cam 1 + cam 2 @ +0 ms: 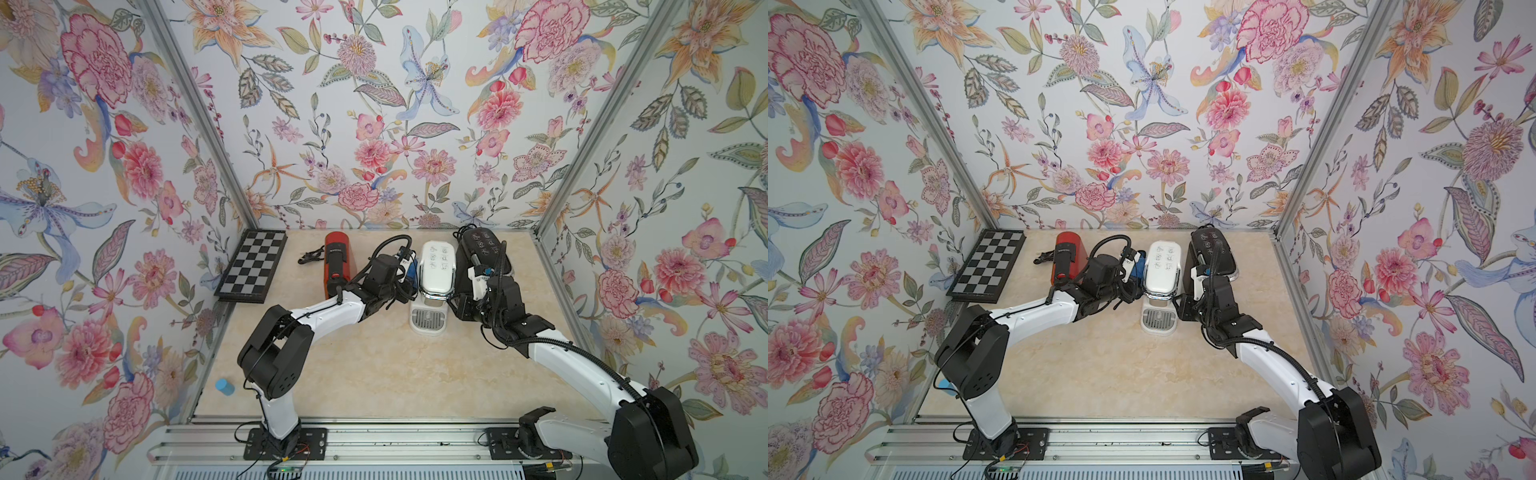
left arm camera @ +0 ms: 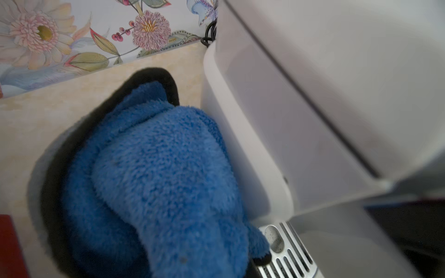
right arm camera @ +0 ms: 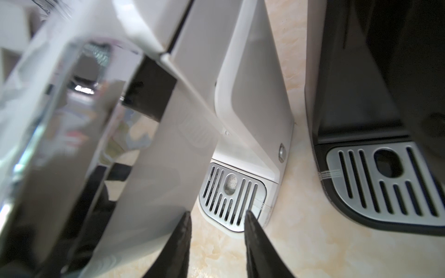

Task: Wipe the surface of a coffee machine
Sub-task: Adjust the coffee machine at the center of the board, then wipe the dirt from the surface of the coffee machine.

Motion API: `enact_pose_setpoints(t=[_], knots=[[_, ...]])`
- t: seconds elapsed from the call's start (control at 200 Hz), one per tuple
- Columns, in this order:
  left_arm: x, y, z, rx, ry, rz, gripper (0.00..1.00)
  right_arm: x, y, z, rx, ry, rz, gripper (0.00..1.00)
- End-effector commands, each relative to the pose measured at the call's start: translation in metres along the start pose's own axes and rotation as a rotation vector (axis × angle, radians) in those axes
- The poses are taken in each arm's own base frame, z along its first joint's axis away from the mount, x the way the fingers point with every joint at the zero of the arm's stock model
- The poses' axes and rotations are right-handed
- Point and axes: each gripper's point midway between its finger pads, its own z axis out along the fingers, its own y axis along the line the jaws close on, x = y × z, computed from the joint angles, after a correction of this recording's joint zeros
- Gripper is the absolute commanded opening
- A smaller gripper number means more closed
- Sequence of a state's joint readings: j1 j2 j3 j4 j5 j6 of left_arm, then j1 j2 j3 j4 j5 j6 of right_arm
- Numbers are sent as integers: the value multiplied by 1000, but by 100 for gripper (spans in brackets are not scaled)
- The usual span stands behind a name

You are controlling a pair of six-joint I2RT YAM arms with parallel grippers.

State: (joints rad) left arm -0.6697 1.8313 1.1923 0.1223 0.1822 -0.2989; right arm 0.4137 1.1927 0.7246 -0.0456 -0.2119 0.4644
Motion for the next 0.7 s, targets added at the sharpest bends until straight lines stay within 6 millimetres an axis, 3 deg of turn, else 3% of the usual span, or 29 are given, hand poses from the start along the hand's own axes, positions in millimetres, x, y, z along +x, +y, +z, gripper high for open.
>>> enact_pose_setpoints(t=[0.0,0.22,0.315,0.445,0.695], knots=[[30,-20,15,98,83,56,0,-1,5,-4,-30,-17,5,38],[82,-33,19,196,98,-71,0,-1,4,-1,-29,-16,15,38],[87,-40,16,221,98,-89,0,-1,4,0,-26,-18,14,39],[66,-40,7,207,73,-72,0,2,1,5,-18,-8,19,39],[-19,-47,-28,193,-57,-5,0,5,6,12,-28,8,17,39]])
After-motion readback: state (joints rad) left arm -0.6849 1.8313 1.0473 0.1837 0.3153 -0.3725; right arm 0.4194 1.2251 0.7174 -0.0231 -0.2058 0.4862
